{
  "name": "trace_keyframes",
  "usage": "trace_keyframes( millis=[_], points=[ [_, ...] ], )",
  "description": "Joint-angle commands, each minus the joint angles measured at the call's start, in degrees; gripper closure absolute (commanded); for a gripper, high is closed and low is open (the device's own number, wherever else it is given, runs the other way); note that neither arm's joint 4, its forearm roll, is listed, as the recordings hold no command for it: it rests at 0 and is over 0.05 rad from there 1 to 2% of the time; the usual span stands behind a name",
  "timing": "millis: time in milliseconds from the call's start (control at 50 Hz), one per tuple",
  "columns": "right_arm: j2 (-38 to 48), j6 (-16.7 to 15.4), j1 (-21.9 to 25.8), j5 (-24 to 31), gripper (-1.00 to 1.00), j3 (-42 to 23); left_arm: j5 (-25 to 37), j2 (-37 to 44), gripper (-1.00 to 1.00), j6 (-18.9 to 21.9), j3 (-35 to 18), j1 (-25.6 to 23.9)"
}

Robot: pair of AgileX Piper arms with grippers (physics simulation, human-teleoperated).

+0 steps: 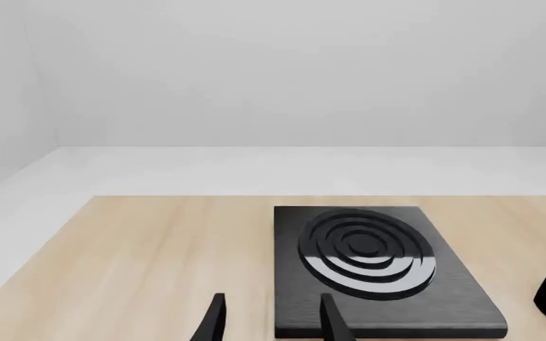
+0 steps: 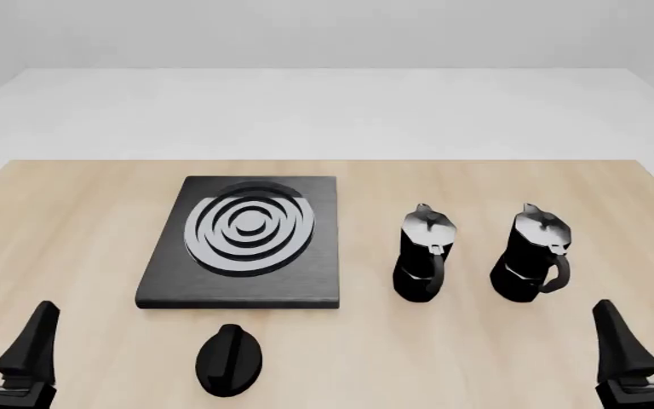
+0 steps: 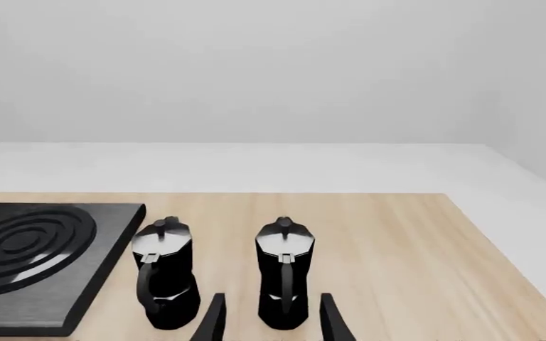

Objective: Put the right moka pot on the stove.

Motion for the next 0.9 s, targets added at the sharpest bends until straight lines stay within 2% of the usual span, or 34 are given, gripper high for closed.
trace_keyframes(
  millis=[20, 300, 360, 460, 800, 900],
  points=[
    [8.69, -1.05, 0.04, -5.84, -1.00, -0.05, -0.07, 0.28, -1.00, 0.00, -0.16, 0.00],
    [30.23, 1.05, -0.72, -23.13, -1.00, -0.05, -0.07, 0.28, -1.00, 0.00, -0.16, 0.00],
    [31.77, 1.05, -0.63, -24.46, -1.00, -0.06, -0.07, 0.28, -1.00, 0.00, -0.16, 0.00],
    [40.94, 0.53, -0.83, -31.40, -1.00, -0.09, -0.07, 0.28, -1.00, 0.00, -0.16, 0.00],
    [55.41, 2.06, -1.35, -42.48, -1.00, -0.36, -0.07, 0.28, -1.00, 0.00, -0.16, 0.00],
    [57.39, 1.88, -1.32, -43.76, -1.00, -0.66, -0.07, 0.28, -1.00, 0.00, -0.16, 0.00]
  ],
)
